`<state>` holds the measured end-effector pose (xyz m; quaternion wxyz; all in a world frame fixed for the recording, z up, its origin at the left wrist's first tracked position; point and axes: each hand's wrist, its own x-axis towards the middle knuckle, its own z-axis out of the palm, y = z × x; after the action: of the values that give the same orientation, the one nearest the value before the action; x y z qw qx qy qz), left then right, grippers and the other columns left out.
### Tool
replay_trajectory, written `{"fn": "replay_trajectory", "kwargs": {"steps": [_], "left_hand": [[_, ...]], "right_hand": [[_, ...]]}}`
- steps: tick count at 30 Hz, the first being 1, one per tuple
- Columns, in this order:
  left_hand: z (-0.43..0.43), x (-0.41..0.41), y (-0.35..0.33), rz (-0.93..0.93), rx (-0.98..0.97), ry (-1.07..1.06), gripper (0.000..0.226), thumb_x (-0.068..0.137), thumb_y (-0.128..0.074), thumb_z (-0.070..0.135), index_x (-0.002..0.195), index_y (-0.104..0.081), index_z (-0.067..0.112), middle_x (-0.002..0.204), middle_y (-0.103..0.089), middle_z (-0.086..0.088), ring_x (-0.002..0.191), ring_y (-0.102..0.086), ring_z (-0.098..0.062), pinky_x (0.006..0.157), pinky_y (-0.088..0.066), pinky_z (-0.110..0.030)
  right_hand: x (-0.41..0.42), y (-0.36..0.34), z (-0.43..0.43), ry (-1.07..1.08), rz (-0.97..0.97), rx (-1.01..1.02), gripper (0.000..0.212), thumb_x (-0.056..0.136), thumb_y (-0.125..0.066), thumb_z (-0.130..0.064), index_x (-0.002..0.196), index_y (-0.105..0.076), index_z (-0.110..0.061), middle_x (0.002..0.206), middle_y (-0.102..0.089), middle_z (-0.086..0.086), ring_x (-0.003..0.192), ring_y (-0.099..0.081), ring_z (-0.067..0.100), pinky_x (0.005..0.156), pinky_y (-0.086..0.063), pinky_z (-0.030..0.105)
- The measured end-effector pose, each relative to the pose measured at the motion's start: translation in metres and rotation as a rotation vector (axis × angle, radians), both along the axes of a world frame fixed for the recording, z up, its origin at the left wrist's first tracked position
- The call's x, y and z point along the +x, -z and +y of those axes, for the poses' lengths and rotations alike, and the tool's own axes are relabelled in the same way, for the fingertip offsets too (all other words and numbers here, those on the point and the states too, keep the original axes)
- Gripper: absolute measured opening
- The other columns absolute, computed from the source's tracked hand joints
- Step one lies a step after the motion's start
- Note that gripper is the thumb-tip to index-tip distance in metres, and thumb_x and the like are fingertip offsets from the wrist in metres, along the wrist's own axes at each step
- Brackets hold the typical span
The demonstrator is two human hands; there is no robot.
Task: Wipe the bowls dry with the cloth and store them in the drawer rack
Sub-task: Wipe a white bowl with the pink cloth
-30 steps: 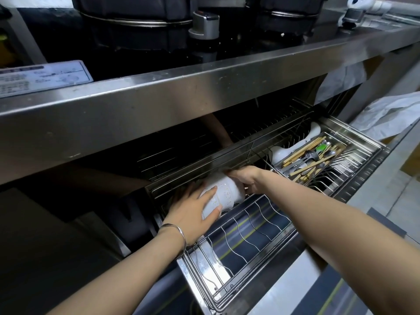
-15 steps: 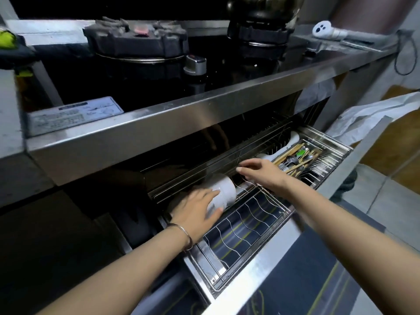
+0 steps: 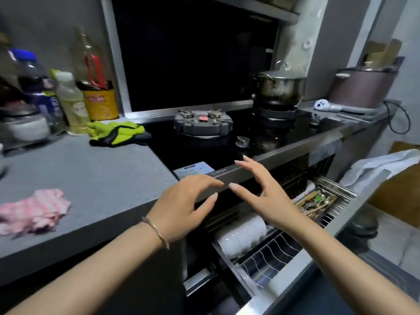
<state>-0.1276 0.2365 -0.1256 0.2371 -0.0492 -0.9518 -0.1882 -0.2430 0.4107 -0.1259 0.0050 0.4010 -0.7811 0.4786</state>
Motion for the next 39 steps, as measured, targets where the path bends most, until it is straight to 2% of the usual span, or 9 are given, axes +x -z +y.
{"fn": "replay_trajectory", "kwargs": {"steps": [12, 16, 18, 21, 25, 29, 32, 36, 39], "left_hand": [[-0.146, 0.169, -0.039, -0.092, -0.021, -0.479, 0.064, 0.073, -0.026, 0.064, 0.119, -0.058, 0.033, 0.120, -0.061, 0.012, 0.107, -0.058, -0.011, 0.084, -0.043, -0.024], [-0.173, 0.204, -0.035, -0.144, 0.032, -0.613, 0.039, 0.087, -0.048, 0.051, 0.118, -0.059, 0.030, 0.116, -0.062, 0.011, 0.102, -0.058, -0.011, 0.083, -0.045, -0.026], [-0.182, 0.212, -0.035, -0.173, 0.033, -0.705, 0.021, 0.093, -0.050, 0.042, 0.104, -0.062, 0.028, 0.102, -0.063, 0.009, 0.090, -0.057, -0.011, 0.073, -0.040, -0.025], [-0.186, 0.212, -0.036, -0.222, 0.109, -0.812, 0.031, 0.092, -0.048, 0.050, 0.076, -0.061, 0.027, 0.081, -0.060, 0.006, 0.085, -0.060, -0.018, 0.067, -0.040, -0.026], [-0.185, 0.202, -0.039, -0.266, 0.233, -0.908, 0.039, 0.088, -0.050, 0.057, 0.069, -0.058, 0.024, 0.086, -0.069, 0.000, 0.089, -0.063, -0.021, 0.073, -0.045, -0.028], [-0.189, 0.192, -0.048, -0.356, 0.276, -0.906, 0.036, 0.083, -0.060, 0.053, 0.087, -0.064, 0.017, 0.090, -0.070, -0.004, 0.090, -0.064, -0.023, 0.076, -0.046, -0.030], [-0.196, 0.186, -0.046, -0.320, 0.492, -0.831, 0.034, 0.078, -0.072, 0.031, 0.100, -0.052, 0.015, 0.089, -0.062, -0.003, 0.082, -0.057, -0.020, 0.075, -0.045, -0.028], [-0.199, 0.187, -0.047, -0.042, 0.748, -0.573, 0.026, 0.082, -0.068, 0.001, 0.097, -0.051, 0.014, 0.073, -0.062, 0.003, 0.072, -0.056, -0.013, 0.077, -0.048, -0.027], [-0.201, 0.198, -0.059, 0.087, 0.777, -0.448, 0.022, 0.087, -0.064, 0.004, 0.099, -0.052, 0.018, 0.086, -0.061, 0.001, 0.082, -0.056, -0.015, 0.076, -0.046, -0.019]], "right_hand": [[0.126, -0.038, -0.157, -0.371, 0.087, 0.138, 0.050, 0.085, -0.064, -0.044, 0.131, -0.047, -0.034, 0.148, -0.033, -0.016, 0.137, -0.027, -0.001, 0.108, -0.020, 0.017], [0.151, -0.035, -0.198, -0.469, 0.084, 0.197, 0.043, 0.086, -0.063, -0.043, 0.126, -0.053, -0.030, 0.141, -0.043, -0.012, 0.131, -0.035, 0.000, 0.104, -0.025, 0.014], [0.159, -0.035, -0.217, -0.481, 0.086, 0.229, 0.038, 0.089, -0.060, -0.040, 0.124, -0.056, -0.025, 0.135, -0.049, -0.009, 0.126, -0.042, 0.002, 0.105, -0.030, 0.018], [0.162, -0.037, -0.239, -0.448, 0.098, 0.283, 0.034, 0.091, -0.058, -0.037, 0.121, -0.059, -0.020, 0.128, -0.056, -0.003, 0.120, -0.050, 0.008, 0.101, -0.035, 0.020], [0.160, -0.041, -0.247, -0.416, 0.123, 0.355, 0.033, 0.090, -0.061, -0.034, 0.118, -0.061, -0.016, 0.121, -0.057, 0.000, 0.107, -0.052, 0.008, 0.085, -0.034, 0.013], [0.158, -0.050, -0.254, -0.436, -0.024, 0.431, 0.044, 0.095, -0.052, -0.034, 0.137, -0.048, -0.019, 0.134, -0.051, 0.002, 0.120, -0.049, 0.013, 0.093, -0.033, 0.017], [0.158, -0.054, -0.264, -0.480, -0.029, 0.498, 0.042, 0.096, -0.053, -0.030, 0.135, -0.049, -0.014, 0.135, -0.052, 0.004, 0.123, -0.049, 0.017, 0.098, -0.033, 0.020], [0.154, -0.061, -0.269, -0.533, -0.190, 0.435, 0.011, 0.090, -0.063, -0.017, 0.090, -0.055, -0.008, 0.088, -0.061, 0.002, 0.076, -0.057, 0.011, 0.062, -0.043, 0.010], [0.151, -0.075, -0.267, -0.625, -0.344, 0.334, 0.023, 0.086, -0.067, -0.009, 0.079, -0.045, -0.013, 0.071, -0.054, 0.000, 0.069, -0.053, 0.015, 0.063, -0.041, 0.019]]}}
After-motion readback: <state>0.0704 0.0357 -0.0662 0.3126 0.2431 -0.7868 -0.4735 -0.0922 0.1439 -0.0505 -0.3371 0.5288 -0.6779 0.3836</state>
